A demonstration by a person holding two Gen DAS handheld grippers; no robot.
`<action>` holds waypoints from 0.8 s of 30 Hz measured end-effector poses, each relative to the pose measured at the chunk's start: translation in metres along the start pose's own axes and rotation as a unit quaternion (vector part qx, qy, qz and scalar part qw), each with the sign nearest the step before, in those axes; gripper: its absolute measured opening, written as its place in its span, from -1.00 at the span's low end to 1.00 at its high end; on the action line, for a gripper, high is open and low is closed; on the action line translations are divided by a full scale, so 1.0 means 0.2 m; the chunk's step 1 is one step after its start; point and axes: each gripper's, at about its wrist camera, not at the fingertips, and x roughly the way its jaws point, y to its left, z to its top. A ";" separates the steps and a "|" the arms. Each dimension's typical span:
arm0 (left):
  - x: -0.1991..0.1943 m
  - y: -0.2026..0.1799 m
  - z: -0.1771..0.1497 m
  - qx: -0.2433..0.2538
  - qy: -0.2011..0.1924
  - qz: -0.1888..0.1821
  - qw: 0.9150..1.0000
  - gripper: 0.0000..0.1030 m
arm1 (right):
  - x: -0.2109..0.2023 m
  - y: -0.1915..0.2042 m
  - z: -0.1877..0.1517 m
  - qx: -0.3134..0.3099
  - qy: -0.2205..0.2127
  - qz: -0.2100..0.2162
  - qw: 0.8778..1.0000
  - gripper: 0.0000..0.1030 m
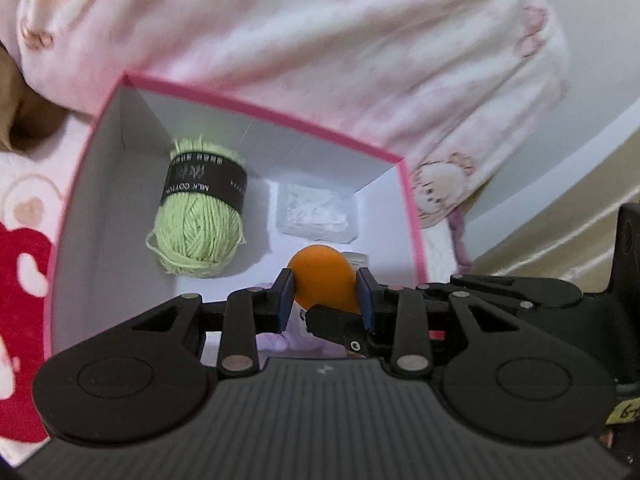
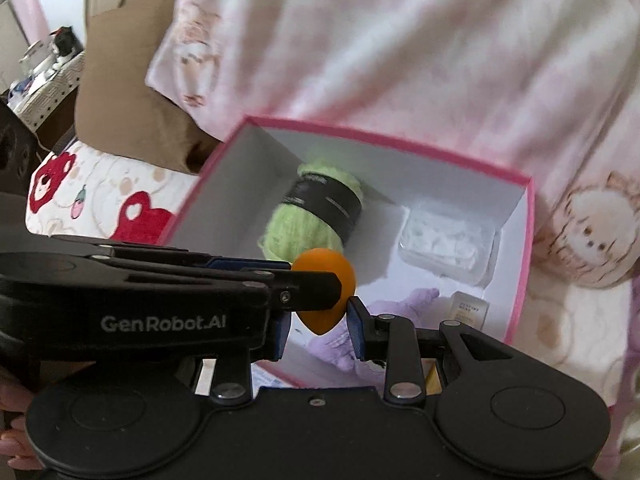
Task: Organize objects
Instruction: 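Lift the sponge with the left tool and carry it into the pink box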
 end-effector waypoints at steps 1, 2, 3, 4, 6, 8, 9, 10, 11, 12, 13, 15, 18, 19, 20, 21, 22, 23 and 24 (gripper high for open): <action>0.04 0.01 0.00 -0.002 0.003 0.005 1.000 -0.38 | 0.04 -0.02 0.01 -0.003 0.005 0.000 1.000 -0.32; 0.08 0.02 0.01 -0.003 0.006 0.008 1.000 -0.38 | 0.08 -0.03 0.01 -0.007 0.010 0.000 1.000 -0.33; 0.12 0.03 0.02 -0.006 0.009 0.008 1.000 -0.38 | 0.11 -0.05 0.02 -0.009 0.016 -0.003 1.000 -0.33; 0.16 0.05 0.03 -0.014 0.012 0.008 1.000 -0.38 | 0.14 -0.07 0.04 -0.010 0.022 -0.004 1.000 -0.33; 0.23 0.08 0.05 -0.024 0.019 0.006 1.000 -0.38 | 0.20 -0.10 0.06 -0.021 0.034 -0.009 0.999 -0.33; 0.29 0.10 0.06 -0.032 0.026 0.009 0.999 -0.38 | 0.26 -0.12 0.09 -0.042 0.044 -0.011 0.998 -0.34; 0.31 0.11 0.07 -0.033 0.028 0.011 0.999 -0.38 | 0.28 -0.13 0.10 -0.054 0.049 -0.012 0.997 -0.34; 0.34 0.12 0.08 -0.036 0.030 0.015 0.999 -0.38 | 0.30 -0.13 0.11 -0.065 0.054 -0.013 0.996 -0.34; 0.36 0.12 0.08 -0.036 0.033 0.019 0.999 -0.38 | 0.33 -0.13 0.11 -0.078 0.060 -0.015 0.995 -0.34; 0.38 0.12 0.08 -0.037 0.036 0.023 0.998 -0.38 | 0.35 -0.13 0.12 -0.091 0.072 -0.016 0.993 -0.36; 0.40 0.13 0.08 -0.039 0.040 0.027 0.998 -0.38 | 0.38 -0.12 0.12 -0.105 0.078 -0.021 0.991 -0.36; 0.44 0.13 0.08 -0.041 0.044 0.033 0.998 -0.40 | 0.41 -0.10 0.11 -0.140 0.083 -0.035 0.986 -0.36; 0.49 0.13 0.06 -0.046 0.053 0.044 0.997 -0.41 | 0.46 -0.10 0.09 -0.160 0.092 -0.043 0.982 -0.36; 0.50 0.13 0.06 -0.045 0.052 0.047 0.997 -0.42 | 0.47 -0.11 0.09 -0.161 0.093 -0.044 0.981 -0.37; 0.51 0.13 0.06 -0.044 0.049 0.049 0.997 -0.43 | 0.48 -0.11 0.09 -0.164 0.092 -0.047 0.981 -0.37; 0.52 0.13 0.06 -0.047 0.049 0.051 0.996 -0.44 | 0.49 -0.11 0.09 -0.165 0.090 -0.051 0.981 -0.32; 0.52 0.13 0.06 -0.051 0.050 0.050 0.996 -0.44 | 0.49 -0.11 0.09 -0.168 0.088 -0.056 0.980 -0.24; 0.52 0.14 0.05 -0.055 0.051 0.047 0.996 -0.44 | 0.49 -0.11 0.08 -0.174 0.083 -0.064 0.979 -0.07; 0.52 0.14 0.05 -0.056 0.051 0.046 0.996 -0.44 | 0.48 -0.10 0.07 -0.181 0.075 -0.073 0.978 0.01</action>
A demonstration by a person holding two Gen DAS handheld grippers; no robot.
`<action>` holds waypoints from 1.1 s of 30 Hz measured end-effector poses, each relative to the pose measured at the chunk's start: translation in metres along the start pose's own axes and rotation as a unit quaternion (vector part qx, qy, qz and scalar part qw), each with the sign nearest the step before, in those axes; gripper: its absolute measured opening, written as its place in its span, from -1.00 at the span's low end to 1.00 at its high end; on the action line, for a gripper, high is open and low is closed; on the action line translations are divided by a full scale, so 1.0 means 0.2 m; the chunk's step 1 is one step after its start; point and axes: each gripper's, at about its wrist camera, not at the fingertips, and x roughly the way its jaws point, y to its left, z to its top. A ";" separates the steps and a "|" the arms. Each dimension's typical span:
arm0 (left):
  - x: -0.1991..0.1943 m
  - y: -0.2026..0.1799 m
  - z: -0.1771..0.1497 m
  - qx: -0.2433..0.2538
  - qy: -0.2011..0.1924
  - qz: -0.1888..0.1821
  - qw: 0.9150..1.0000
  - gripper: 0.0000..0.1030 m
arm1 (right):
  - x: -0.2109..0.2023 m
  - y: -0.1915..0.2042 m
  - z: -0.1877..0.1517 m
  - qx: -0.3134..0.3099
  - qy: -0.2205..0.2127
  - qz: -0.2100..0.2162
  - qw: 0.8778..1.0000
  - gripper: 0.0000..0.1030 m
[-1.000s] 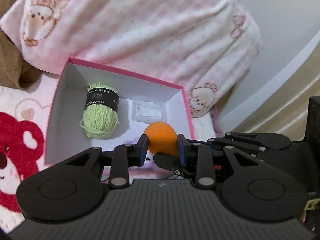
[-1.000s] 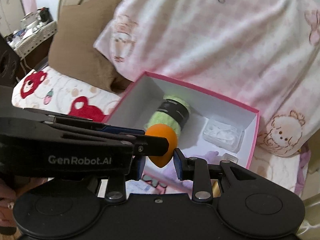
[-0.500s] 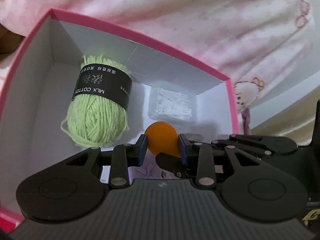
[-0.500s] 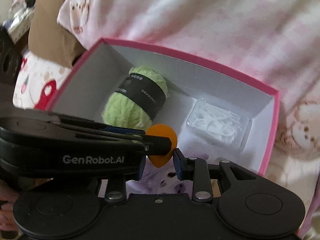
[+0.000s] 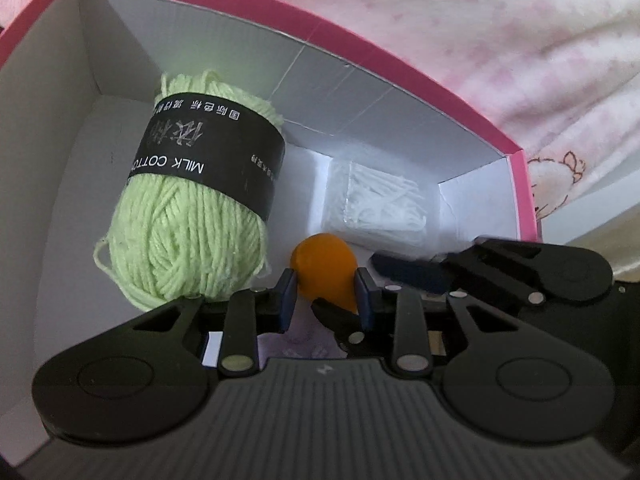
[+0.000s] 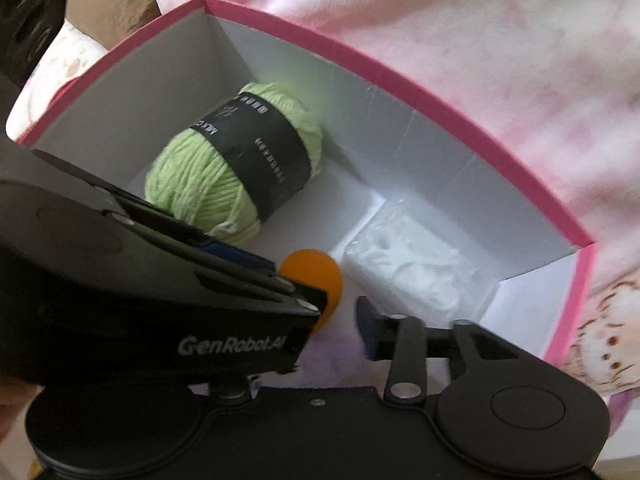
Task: Organize objects
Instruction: 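Lift the sponge with the left tool and carry it into the pink box, then lower the sponge beside the plush toy and open the left tool, then withdraw the left tool and move it to the white soap bar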
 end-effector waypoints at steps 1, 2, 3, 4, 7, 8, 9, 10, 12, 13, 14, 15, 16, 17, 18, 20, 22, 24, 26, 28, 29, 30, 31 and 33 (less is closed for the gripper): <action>0.00 0.00 0.00 0.002 -0.001 0.000 1.000 -0.44 | -0.01 0.01 -0.01 -0.009 -0.005 -0.009 1.000 0.03; 0.00 0.00 -0.01 0.004 -0.002 0.001 1.000 -0.43 | -0.02 0.03 -0.02 -0.018 -0.008 -0.020 1.000 0.06; 0.00 -0.01 -0.01 0.004 -0.003 0.003 1.000 -0.43 | -0.03 0.04 -0.03 -0.022 -0.010 -0.028 0.999 0.08; 0.00 -0.01 0.00 0.003 -0.005 0.002 1.000 -0.43 | -0.04 0.05 -0.04 -0.024 -0.012 -0.037 0.999 0.08; 0.01 -0.02 0.00 0.001 -0.004 -0.002 1.000 -0.44 | -0.07 0.06 -0.07 -0.022 -0.012 -0.066 0.998 0.08; 0.01 -0.02 0.00 0.002 -0.003 -0.003 1.000 -0.44 | -0.08 0.05 -0.07 -0.017 -0.011 -0.075 0.997 0.08; 0.01 -0.03 0.00 0.006 0.000 -0.004 1.000 -0.44 | -0.09 0.05 -0.08 -0.011 -0.010 -0.087 0.996 -0.08; 0.00 -0.04 0.01 0.009 0.000 -0.004 1.000 -0.44 | -0.10 0.04 -0.09 -0.007 -0.008 -0.097 0.995 -0.15; -0.02 -0.05 0.01 0.015 0.001 -0.008 1.000 -0.43 | -0.13 0.05 -0.10 0.006 -0.023 -0.120 0.992 -0.23; -0.04 -0.05 0.01 0.020 0.001 -0.007 1.000 -0.43 | -0.14 0.05 -0.10 0.018 -0.028 -0.116 0.993 -0.23; -0.05 -0.06 0.01 0.025 -0.001 -0.002 1.000 -0.43 | -0.16 0.05 -0.11 0.031 -0.032 -0.108 0.993 -0.23; -0.06 -0.06 0.00 0.030 -0.004 0.005 1.000 -0.42 | -0.18 0.04 -0.11 0.043 -0.036 -0.100 0.993 -0.23; -0.08 -0.07 0.00 0.034 -0.006 0.011 0.999 -0.42 | -0.21 0.04 -0.13 0.053 -0.042 -0.091 0.994 -0.23; -0.10 -0.07 0.00 0.039 -0.007 0.015 0.999 -0.37 | -0.23 0.04 -0.14 0.060 -0.047 -0.086 0.993 -0.22; -0.12 -0.07 -0.01 0.043 -0.007 0.014 0.999 -0.36 | -0.26 0.05 -0.15 0.068 -0.054 -0.080 0.993 -0.18; -0.17 -0.08 -0.02 0.056 -0.002 0.012 0.998 -0.35 | -0.33 0.05 -0.19 0.091 -0.068 -0.062 0.992 -0.16; -0.22 -0.11 -0.04 0.078 -0.001 0.026 0.997 -0.35 | -0.38 0.04 -0.21 0.120 -0.077 -0.047 0.989 -0.13; -0.29 -0.11 -0.06 0.093 0.006 0.049 0.994 -0.35 | -0.43 0.02 -0.23 0.150 -0.073 -0.052 0.985 -0.09; -0.34 -0.11 -0.08 0.099 0.020 0.062 0.993 -0.35 | -0.48 0.00 -0.28 0.166 -0.072 -0.042 0.983 -0.09; -0.42 -0.10 -0.11 0.101 0.024 0.060 0.993 -0.32 | -0.53 -0.01 -0.28 0.176 -0.075 -0.033 0.981 -0.09; -0.45 -0.11 -0.12 0.104 0.024 0.061 0.992 -0.29 | -0.55 -0.01 -0.28 0.179 -0.077 -0.028 0.981 -0.08; -0.50 -0.11 -0.13 0.108 0.023 0.064 0.992 -0.25 | -0.54 -0.01 -0.27 0.182 -0.077 -0.025 0.980 -0.08; -0.54 -0.12 -0.15 0.112 0.021 0.066 0.991 -0.22 | -0.60 0.00 -0.29 0.188 -0.077 -0.021 0.979 -0.08; -0.63 -0.14 -0.17 0.122 0.018 0.068 0.990 -0.17 | -0.66 0.01 -0.29 0.197 -0.079 -0.003 0.977 -0.08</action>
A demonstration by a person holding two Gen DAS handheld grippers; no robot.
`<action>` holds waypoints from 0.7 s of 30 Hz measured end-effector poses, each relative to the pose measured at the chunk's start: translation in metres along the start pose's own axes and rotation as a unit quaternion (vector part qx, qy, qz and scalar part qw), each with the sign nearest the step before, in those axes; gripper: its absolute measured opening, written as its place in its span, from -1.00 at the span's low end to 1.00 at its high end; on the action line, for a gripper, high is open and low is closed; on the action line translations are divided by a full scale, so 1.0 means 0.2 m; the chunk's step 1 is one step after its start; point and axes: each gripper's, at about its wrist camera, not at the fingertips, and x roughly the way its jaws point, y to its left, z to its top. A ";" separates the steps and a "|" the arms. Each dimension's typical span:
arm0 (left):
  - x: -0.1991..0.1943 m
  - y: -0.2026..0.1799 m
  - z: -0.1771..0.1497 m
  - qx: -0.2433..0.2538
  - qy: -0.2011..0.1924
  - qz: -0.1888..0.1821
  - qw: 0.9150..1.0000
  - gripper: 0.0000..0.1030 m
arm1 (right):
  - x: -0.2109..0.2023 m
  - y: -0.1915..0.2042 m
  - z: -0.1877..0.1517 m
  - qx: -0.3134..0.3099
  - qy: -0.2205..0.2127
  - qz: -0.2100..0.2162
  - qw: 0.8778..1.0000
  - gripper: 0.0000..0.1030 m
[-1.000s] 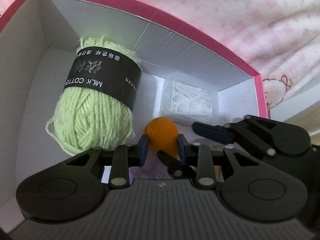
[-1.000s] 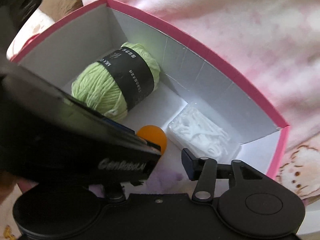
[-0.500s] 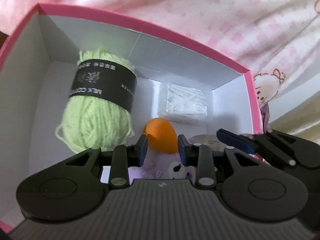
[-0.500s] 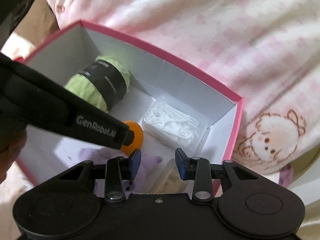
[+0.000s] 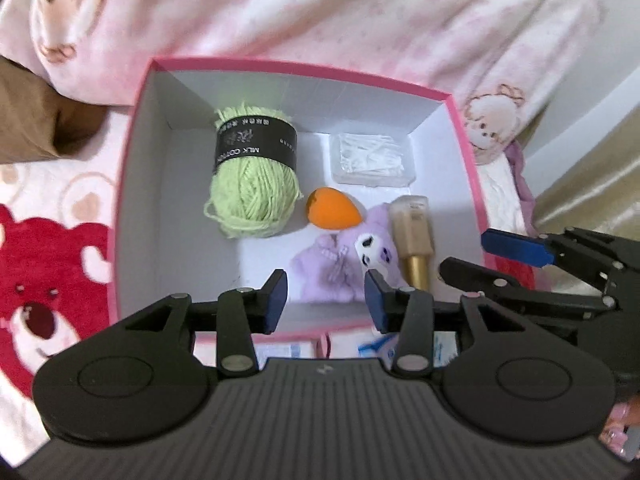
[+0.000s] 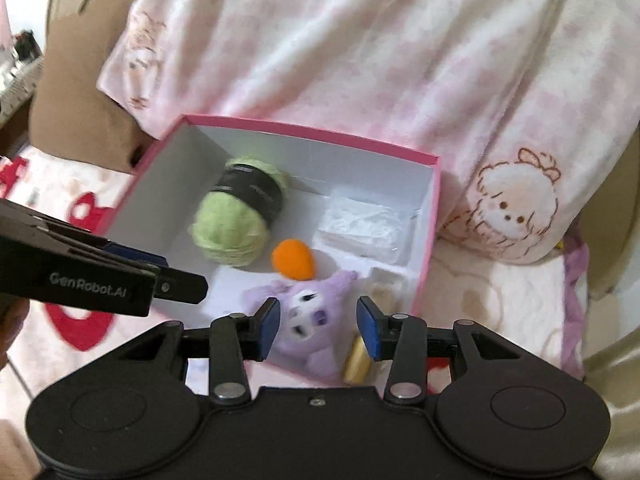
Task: Organize objects
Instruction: 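Withdraw the left tool and move it to the white soap bar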
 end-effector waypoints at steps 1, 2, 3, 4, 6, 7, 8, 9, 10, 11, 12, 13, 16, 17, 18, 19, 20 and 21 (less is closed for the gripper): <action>-0.05 -0.01 -0.02 0.005 -0.003 0.002 1.000 -0.14 | -0.04 0.01 0.00 0.005 -0.002 0.010 1.000 -0.08; -0.11 -0.01 -0.03 0.012 -0.007 0.003 1.000 -0.08 | -0.07 0.02 -0.01 0.005 -0.003 0.016 1.000 -0.06; -0.15 -0.03 -0.04 0.018 -0.011 0.005 1.000 -0.03 | -0.10 0.04 -0.02 0.004 -0.005 0.022 1.000 -0.05; -0.19 -0.04 -0.05 0.023 -0.014 0.008 1.000 -0.01 | -0.12 0.06 -0.03 0.004 -0.008 0.026 1.000 -0.05; -0.29 -0.05 -0.09 0.032 -0.020 0.009 0.999 0.11 | -0.19 0.09 -0.05 0.001 -0.009 0.036 0.999 -0.03; -0.34 -0.05 -0.11 0.036 -0.023 0.008 0.999 0.14 | -0.21 0.11 -0.06 0.001 -0.009 0.041 0.999 -0.02; -0.38 -0.05 -0.12 0.040 -0.025 0.006 0.999 0.15 | -0.24 0.13 -0.07 -0.001 -0.009 0.046 0.999 -0.01; -0.41 -0.05 -0.13 0.046 -0.027 0.004 0.999 0.16 | -0.27 0.14 -0.08 -0.003 -0.009 0.047 0.999 -0.01; -0.44 -0.05 -0.15 0.052 -0.029 0.003 0.998 0.17 | -0.30 0.16 -0.09 -0.006 -0.008 0.048 0.999 -0.01; -0.48 -0.06 -0.18 0.055 -0.028 0.006 0.998 0.17 | -0.33 0.18 -0.09 -0.010 -0.007 0.049 0.999 -0.01; -0.49 -0.06 -0.20 0.058 -0.029 0.010 0.998 0.18 | -0.36 0.20 -0.10 -0.014 -0.007 0.050 0.999 0.01; -0.52 -0.06 -0.22 0.060 -0.032 0.014 0.998 0.18 | -0.40 0.23 -0.11 -0.018 -0.009 0.053 0.998 0.03; -0.60 -0.04 -0.29 0.060 -0.035 0.024 0.997 0.21 | -0.48 0.29 -0.14 -0.032 -0.014 0.062 0.997 0.17; -0.63 -0.04 -0.31 0.060 -0.036 0.024 0.997 0.22 | -0.51 0.30 -0.16 -0.037 -0.017 0.066 0.997 0.18; -0.64 -0.03 -0.33 0.059 -0.038 0.026 0.997 0.22 | -0.53 0.32 -0.17 -0.042 -0.021 0.072 0.996 0.20; -0.66 -0.02 -0.36 0.061 -0.040 0.027 0.997 0.22 | -0.55 0.35 -0.19 -0.049 -0.026 0.083 0.995 0.23; -0.68 -0.02 -0.39 0.067 -0.043 0.026 0.996 0.22 | -0.58 0.37 -0.21 -0.056 -0.031 0.095 0.993 0.29; -0.69 -0.02 -0.41 0.071 -0.045 0.025 0.996 0.22 | -0.59 0.39 -0.23 -0.059 -0.035 0.102 0.992 0.34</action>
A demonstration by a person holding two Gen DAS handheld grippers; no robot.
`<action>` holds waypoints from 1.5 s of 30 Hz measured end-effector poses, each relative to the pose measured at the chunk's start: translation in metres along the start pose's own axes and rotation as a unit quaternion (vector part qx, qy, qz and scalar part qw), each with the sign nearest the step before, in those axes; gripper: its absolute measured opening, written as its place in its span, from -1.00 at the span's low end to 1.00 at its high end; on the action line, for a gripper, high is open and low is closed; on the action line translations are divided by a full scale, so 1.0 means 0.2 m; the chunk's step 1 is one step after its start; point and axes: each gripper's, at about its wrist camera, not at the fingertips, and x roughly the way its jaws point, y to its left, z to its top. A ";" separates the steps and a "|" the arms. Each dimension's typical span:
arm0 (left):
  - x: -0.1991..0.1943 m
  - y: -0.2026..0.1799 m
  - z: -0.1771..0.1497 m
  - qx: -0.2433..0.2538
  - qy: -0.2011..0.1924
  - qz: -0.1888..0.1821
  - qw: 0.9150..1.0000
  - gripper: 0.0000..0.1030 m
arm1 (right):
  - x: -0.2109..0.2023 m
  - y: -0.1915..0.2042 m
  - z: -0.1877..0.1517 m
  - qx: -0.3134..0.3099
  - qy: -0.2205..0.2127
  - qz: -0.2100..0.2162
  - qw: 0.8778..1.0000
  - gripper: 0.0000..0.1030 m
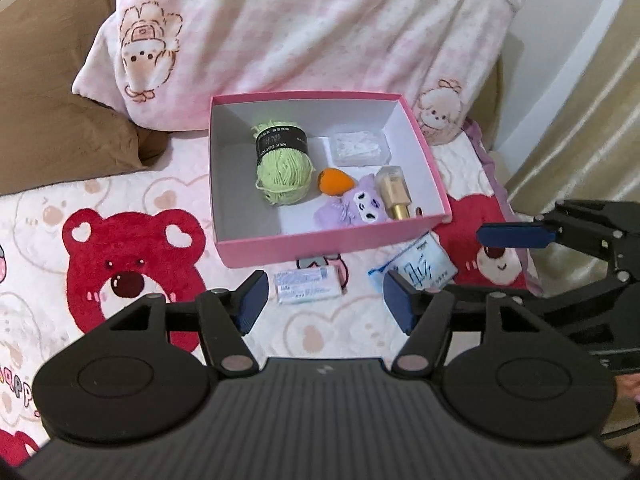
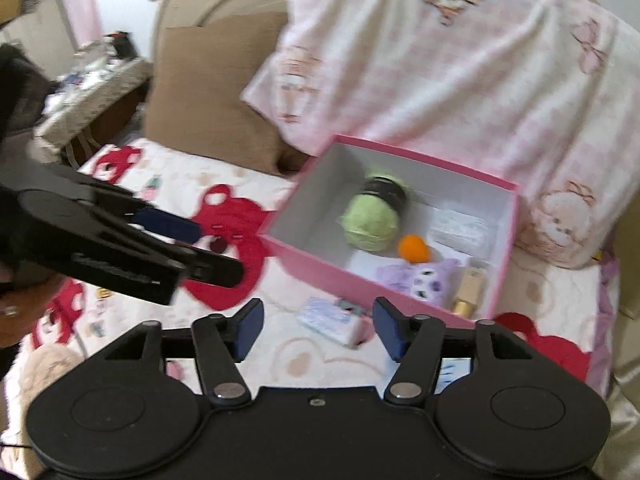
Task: Organize objects
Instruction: 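Withdraw the left tool and move it to the white soap bar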
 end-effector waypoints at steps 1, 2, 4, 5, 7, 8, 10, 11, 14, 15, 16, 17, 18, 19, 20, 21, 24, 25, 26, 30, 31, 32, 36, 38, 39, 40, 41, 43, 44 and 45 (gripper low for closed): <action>-0.02 0.00 -0.03 0.000 -0.002 -0.002 1.000 0.22 | -0.01 0.03 -0.02 -0.006 -0.005 0.008 1.000 0.35; -0.03 0.01 -0.05 -0.001 -0.003 -0.005 1.000 0.22 | -0.02 0.05 -0.04 -0.009 -0.008 0.013 1.000 0.38; -0.05 0.03 -0.09 -0.003 -0.005 -0.009 1.000 0.22 | -0.03 0.10 -0.07 -0.013 -0.010 0.021 1.000 0.40; -0.05 0.04 -0.12 -0.005 -0.006 -0.009 1.000 0.22 | -0.03 0.12 -0.08 -0.014 -0.011 0.026 0.999 0.42; -0.06 0.05 -0.16 -0.006 -0.011 -0.012 1.000 0.22 | -0.02 0.15 -0.11 -0.017 -0.012 0.035 0.999 0.44; -0.06 0.07 -0.18 -0.008 -0.013 -0.015 1.000 0.22 | -0.02 0.16 -0.13 -0.017 -0.013 0.037 0.999 0.46; -0.05 0.10 -0.21 -0.014 -0.017 -0.023 0.999 0.22 | 0.01 0.17 -0.15 -0.015 -0.014 0.040 0.999 0.48; -0.04 0.11 -0.22 -0.016 -0.019 -0.026 0.999 0.22 | 0.03 0.17 -0.16 -0.012 -0.014 0.040 0.999 0.48; 0.01 0.13 -0.26 -0.013 -0.024 -0.026 0.999 0.22 | 0.09 0.16 -0.20 0.000 -0.008 0.042 0.999 0.48; 0.03 0.13 -0.26 -0.008 -0.025 -0.026 0.999 0.22 | 0.11 0.16 -0.21 0.002 -0.007 0.040 0.999 0.48; 0.06 0.13 -0.27 -0.003 -0.026 -0.026 0.999 0.22 | 0.13 0.15 -0.22 0.003 -0.007 0.038 0.999 0.48; 0.07 0.14 -0.27 0.000 -0.027 -0.028 0.999 0.22 | 0.16 0.15 -0.23 0.006 -0.007 0.035 0.999 0.48; 0.09 0.14 -0.28 0.001 -0.029 -0.028 0.999 0.22 | 0.18 0.14 -0.23 0.009 -0.006 0.034 0.999 0.48; 0.10 0.15 -0.29 0.002 -0.033 -0.028 0.999 0.22 | 0.21 0.13 -0.24 0.014 -0.005 0.034 0.999 0.48; 0.12 0.16 -0.30 0.000 -0.041 -0.027 0.999 0.22 | 0.23 0.13 -0.25 0.019 -0.002 0.031 0.999 0.48; 0.13 0.17 -0.31 -0.001 -0.050 -0.026 0.998 0.22 | 0.26 0.13 -0.26 0.021 0.001 0.028 0.999 0.48; 0.18 0.21 -0.33 -0.002 -0.046 -0.020 0.999 0.22 | 0.32 0.15 -0.28 0.020 0.013 0.023 0.999 0.48; 0.20 0.22 -0.34 -0.003 -0.042 -0.017 0.999 0.22 | 0.35 0.15 -0.29 0.021 0.020 0.025 0.999 0.48; 0.22 0.23 -0.35 -0.004 -0.040 -0.015 0.999 0.22 | 0.37 0.15 -0.29 0.022 0.025 0.026 0.999 0.48; 0.29 0.26 -0.37 0.004 -0.045 -0.013 0.999 0.22 | 0.44 0.16 -0.31 0.037 0.037 0.023 0.998 0.48; 0.31 0.27 -0.37 0.007 -0.046 -0.012 0.999 0.22 | 0.46 0.17 -0.31 0.040 0.040 0.027 0.998 0.48; 0.32 0.28 -0.38 0.006 -0.046 -0.012 0.999 0.22 | 0.47 0.18 -0.32 0.039 0.042 0.028 0.998 0.48; 0.38 0.31 -0.40 -0.005 -0.042 -0.022 0.999 0.22 | 0.52 0.22 -0.32 0.027 0.050 0.020 0.998 0.48; 0.41 0.33 -0.41 -0.009 -0.043 -0.021 0.999 0.22 | 0.54 0.22 -0.33 0.024 0.045 0.015 0.999 0.48; 0.43 0.33 -0.42 -0.009 -0.044 -0.021 0.999 0.22 | 0.55 0.22 -0.34 0.021 0.037 0.012 0.999 0.48; 0.44 0.34 -0.42 -0.009 -0.045 -0.022 0.999 0.22 | 0.56 0.22 -0.35 0.013 0.021 0.008 1.000 0.48; 0.46 0.34 -0.43 -0.005 -0.048 -0.021 0.999 0.22 | 0.57 0.21 -0.36 0.005 0.008 0.000 1.000 0.48; 0.49 0.36 -0.44 0.001 -0.051 -0.017 0.999 0.22 | 0.62 0.20 -0.38 -0.006 -0.008 -0.023 1.000 0.48; 0.51 0.37 -0.45 0.001 -0.050 -0.016 0.999 0.22 | 0.65 0.19 -0.39 -0.008 -0.013 -0.028 1.000 0.48; 0.52 0.38 -0.45 -0.001 -0.049 -0.017 0.999 0.22 | 0.67 0.18 -0.40 -0.007 -0.018 -0.031 0.999 0.48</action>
